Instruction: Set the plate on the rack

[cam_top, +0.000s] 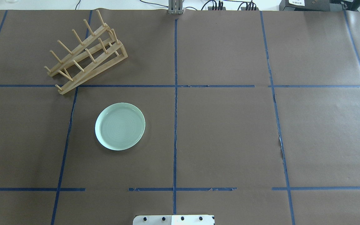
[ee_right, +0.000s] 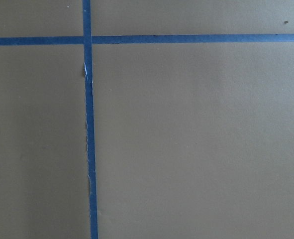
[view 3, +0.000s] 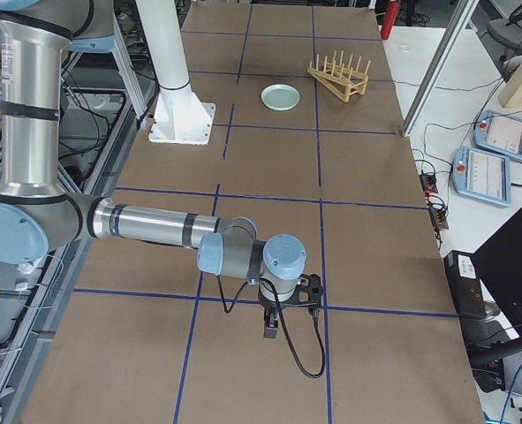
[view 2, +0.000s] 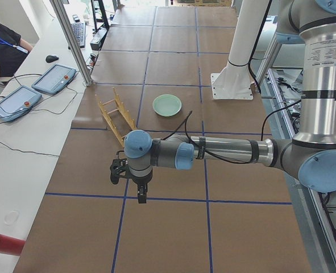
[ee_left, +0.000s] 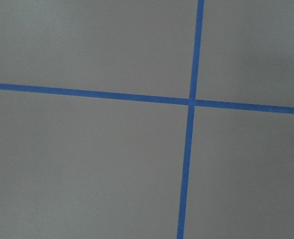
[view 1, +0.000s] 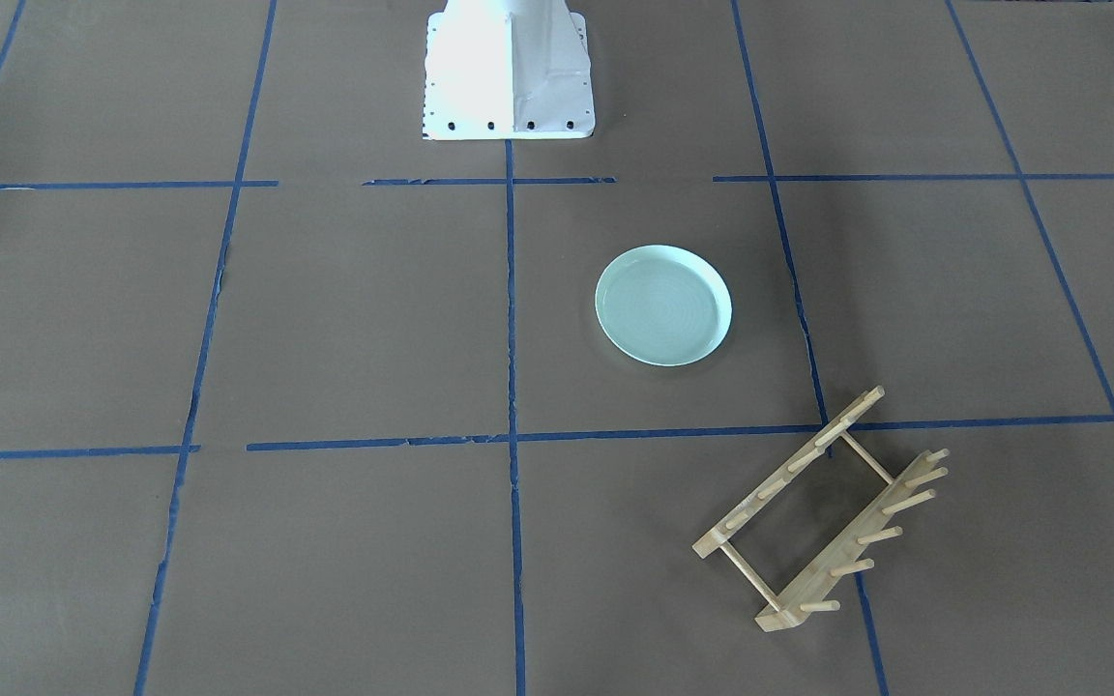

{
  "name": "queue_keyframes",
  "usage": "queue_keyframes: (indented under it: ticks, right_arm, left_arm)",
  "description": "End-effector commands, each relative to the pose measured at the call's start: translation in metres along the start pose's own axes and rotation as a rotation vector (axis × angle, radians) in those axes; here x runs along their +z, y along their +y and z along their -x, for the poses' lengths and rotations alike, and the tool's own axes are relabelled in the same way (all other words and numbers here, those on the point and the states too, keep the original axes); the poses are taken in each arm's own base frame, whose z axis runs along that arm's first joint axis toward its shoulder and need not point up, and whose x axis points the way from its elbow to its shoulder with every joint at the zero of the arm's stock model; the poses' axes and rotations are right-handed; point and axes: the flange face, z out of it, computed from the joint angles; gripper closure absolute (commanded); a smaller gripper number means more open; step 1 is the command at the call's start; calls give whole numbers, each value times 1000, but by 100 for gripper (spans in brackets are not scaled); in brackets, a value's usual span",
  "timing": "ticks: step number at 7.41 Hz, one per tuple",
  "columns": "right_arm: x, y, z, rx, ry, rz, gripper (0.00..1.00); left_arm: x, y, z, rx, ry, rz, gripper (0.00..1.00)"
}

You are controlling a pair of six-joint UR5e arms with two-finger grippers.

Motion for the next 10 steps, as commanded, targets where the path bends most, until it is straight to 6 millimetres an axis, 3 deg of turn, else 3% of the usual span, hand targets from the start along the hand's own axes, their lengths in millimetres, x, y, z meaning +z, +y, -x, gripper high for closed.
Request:
queue_keyframes:
  ticks: [1,3,5,6,8,9,10]
  right_arm:
    - [0,0,0,-1,0,0,0]
    - [0,0,0,1,0,0,0]
    - [0,0,0,2,0,-1,0]
    - [0,0,0,1,0,0,0]
    - [0,0,0,1,0,0,0]
    - [0,0,0,2,0,-1,0]
    - [0,0,0,1,0,0,0]
  left_arm:
    - [-2,-8,-20,41,-1,-7,0]
    - [-20,-18,-41,77,10,-39,0]
    - [-53,-26,-88,122,20,-55,0]
    - [-71,-40,-138,171,28,-51,0]
    - [-112,-74,-260,235,36,6,0]
    - [-125,-79,-310,238,48,9,0]
    - [-117,-63,-360,205,71,22,0]
